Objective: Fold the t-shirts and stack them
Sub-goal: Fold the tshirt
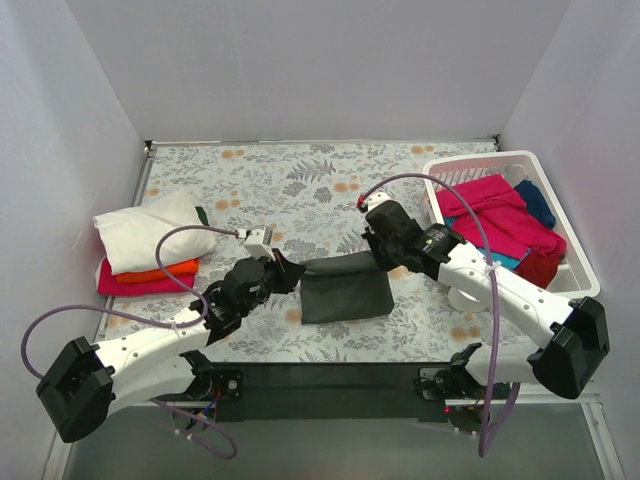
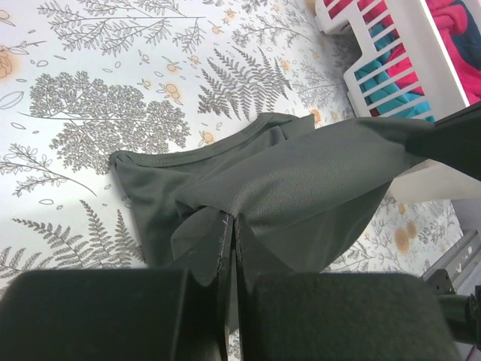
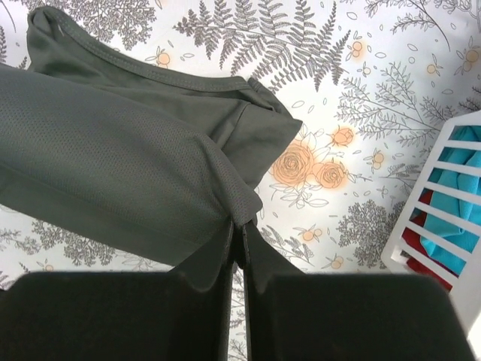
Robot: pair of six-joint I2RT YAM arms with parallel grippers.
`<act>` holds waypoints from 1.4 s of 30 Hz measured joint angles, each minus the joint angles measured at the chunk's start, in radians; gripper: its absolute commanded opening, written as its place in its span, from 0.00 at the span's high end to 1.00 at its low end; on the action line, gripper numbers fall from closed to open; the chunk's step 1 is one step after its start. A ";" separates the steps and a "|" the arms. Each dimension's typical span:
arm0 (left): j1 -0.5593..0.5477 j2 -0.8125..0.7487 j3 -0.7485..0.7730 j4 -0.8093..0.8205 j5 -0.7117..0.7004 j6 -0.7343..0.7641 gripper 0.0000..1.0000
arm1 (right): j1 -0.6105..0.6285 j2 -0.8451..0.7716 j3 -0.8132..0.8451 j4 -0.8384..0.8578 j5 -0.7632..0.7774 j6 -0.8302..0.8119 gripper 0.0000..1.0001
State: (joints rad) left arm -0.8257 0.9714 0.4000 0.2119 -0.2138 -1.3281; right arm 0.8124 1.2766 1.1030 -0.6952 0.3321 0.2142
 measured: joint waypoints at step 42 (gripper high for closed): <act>0.220 0.185 -0.093 0.069 0.344 -0.119 0.31 | -0.104 -0.016 -0.259 0.313 -0.311 0.002 0.51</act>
State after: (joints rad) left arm -0.6052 1.1561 0.3069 0.2813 0.1299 -1.4467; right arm 0.7086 1.2602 0.8444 -0.3824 0.0212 0.2161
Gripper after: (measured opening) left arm 0.693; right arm 0.492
